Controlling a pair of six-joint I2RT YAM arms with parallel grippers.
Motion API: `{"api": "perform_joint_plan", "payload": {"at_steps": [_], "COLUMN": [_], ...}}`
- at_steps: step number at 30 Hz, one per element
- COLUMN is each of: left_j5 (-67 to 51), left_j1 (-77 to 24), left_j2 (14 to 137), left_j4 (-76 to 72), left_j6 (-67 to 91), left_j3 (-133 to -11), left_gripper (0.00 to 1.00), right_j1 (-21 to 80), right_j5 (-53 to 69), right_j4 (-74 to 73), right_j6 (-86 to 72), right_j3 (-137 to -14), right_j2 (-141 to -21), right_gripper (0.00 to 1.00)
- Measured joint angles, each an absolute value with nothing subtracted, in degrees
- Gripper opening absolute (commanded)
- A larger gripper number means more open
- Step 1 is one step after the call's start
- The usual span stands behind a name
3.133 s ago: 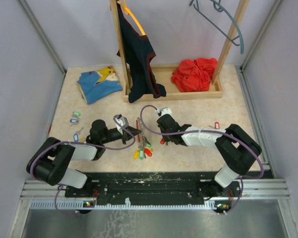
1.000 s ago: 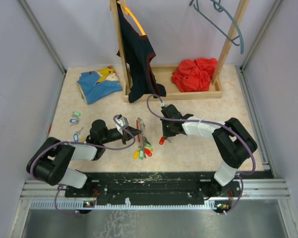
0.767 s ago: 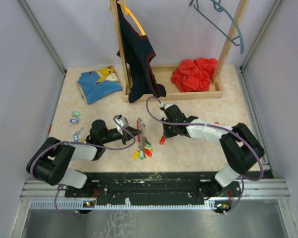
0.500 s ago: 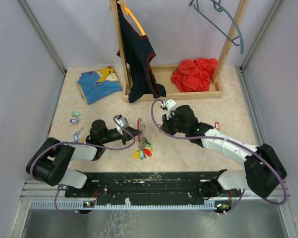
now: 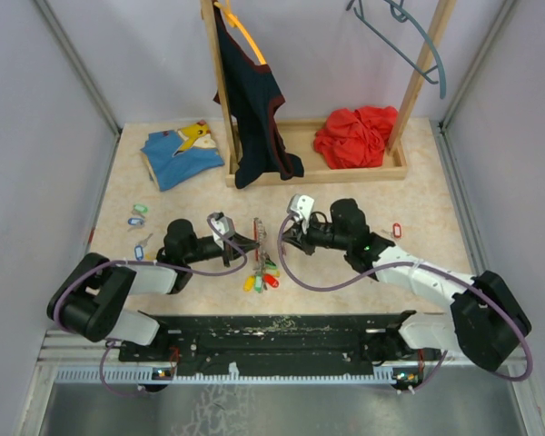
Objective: Put the keys on the keyring
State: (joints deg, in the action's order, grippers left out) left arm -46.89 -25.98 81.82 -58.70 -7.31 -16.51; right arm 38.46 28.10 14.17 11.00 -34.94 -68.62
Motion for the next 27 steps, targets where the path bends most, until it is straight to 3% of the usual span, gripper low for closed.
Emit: {"api": "perform_joint_plan", "payload": {"at_steps": [9,27], "left_j5": [-48.9,-52.4], "left_j1": [-26.0,-26.0], "left_j2": [81.8,82.5], "left_j4": [-58.0,-57.8], "left_j6": [-8.5,-10.6], "left_j3": [-16.5,-16.8], "left_gripper": [0.00,0.00], "right_j1": [38.5,38.5], "right_j5": [38.5,45.3], "right_j4": [16.8,17.0], "right_j6": [19.6,25.7], "right_j3": [-35.8,-41.5], "right_j2": [-76.4,-84.1], "right_gripper": [0.00,0.00]}}
